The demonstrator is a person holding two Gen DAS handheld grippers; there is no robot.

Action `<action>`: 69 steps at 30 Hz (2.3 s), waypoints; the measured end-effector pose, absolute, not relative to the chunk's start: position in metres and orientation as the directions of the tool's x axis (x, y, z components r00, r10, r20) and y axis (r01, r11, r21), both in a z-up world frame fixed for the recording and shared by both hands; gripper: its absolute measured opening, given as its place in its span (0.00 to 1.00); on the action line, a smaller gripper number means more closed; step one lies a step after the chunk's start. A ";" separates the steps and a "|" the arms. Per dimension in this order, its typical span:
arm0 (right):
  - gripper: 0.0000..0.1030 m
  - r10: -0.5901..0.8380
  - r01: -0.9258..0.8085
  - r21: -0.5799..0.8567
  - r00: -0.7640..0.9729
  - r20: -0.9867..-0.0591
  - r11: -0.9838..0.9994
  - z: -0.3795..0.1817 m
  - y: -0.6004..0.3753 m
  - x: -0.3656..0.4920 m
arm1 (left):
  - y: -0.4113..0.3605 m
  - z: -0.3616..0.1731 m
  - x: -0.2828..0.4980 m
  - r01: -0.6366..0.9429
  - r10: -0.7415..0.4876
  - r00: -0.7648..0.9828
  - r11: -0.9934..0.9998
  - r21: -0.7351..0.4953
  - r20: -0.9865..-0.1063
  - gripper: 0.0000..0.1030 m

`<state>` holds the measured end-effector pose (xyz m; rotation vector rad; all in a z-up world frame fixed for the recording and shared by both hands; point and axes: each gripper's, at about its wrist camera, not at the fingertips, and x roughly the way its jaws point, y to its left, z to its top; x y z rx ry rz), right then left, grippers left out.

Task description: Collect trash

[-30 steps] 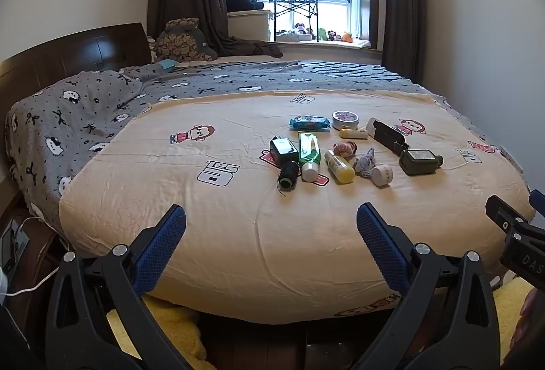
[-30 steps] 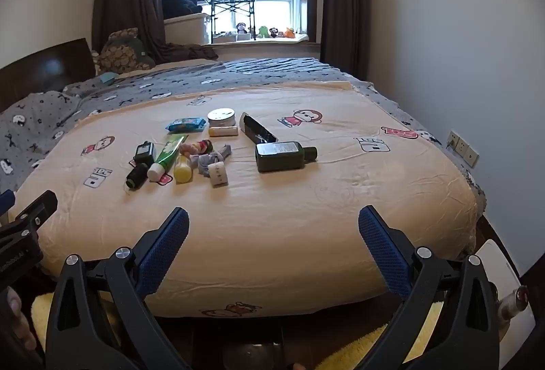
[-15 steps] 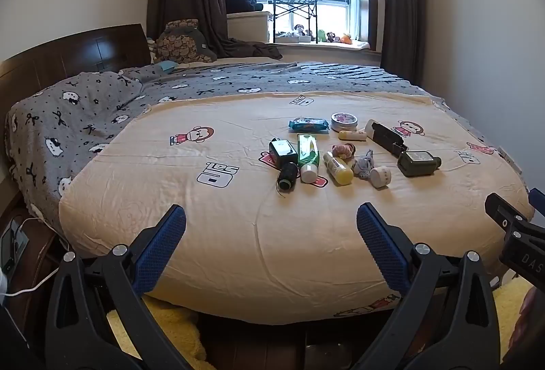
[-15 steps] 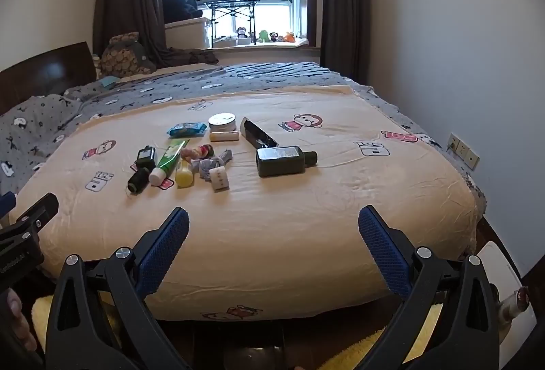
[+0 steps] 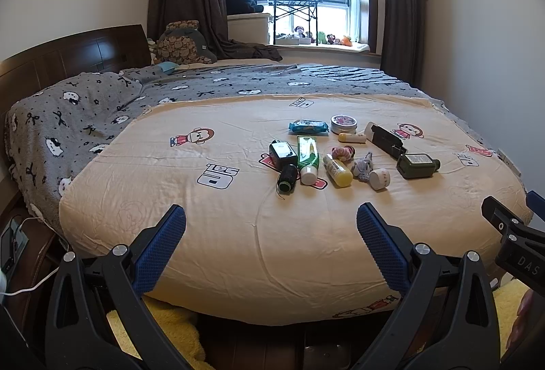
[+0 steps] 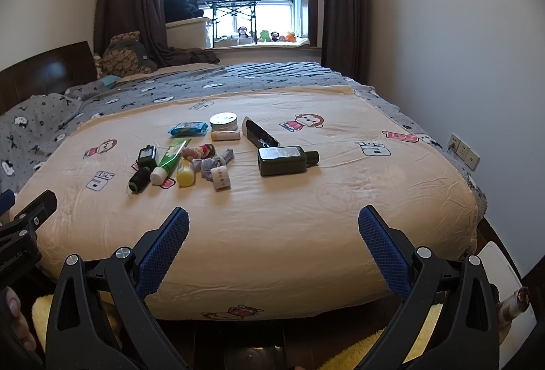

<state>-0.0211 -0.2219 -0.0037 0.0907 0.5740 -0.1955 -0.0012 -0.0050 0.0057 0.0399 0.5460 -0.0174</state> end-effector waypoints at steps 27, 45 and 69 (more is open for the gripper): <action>0.97 -0.139 0.190 0.039 0.829 -0.542 0.981 -0.002 -0.219 -0.020 | -0.001 0.007 -0.002 0.023 -0.006 0.859 0.999 0.026 -0.512 0.92; 0.97 -0.132 0.187 0.047 0.830 -0.542 0.981 -0.001 -0.218 -0.019 | 0.000 0.008 -0.002 0.020 -0.005 0.859 0.999 0.025 -0.512 0.92; 0.97 -0.069 0.111 0.043 0.833 -0.548 0.993 -0.042 -0.218 0.040 | 0.006 -0.024 0.049 0.025 0.025 0.863 0.995 0.093 -0.505 0.92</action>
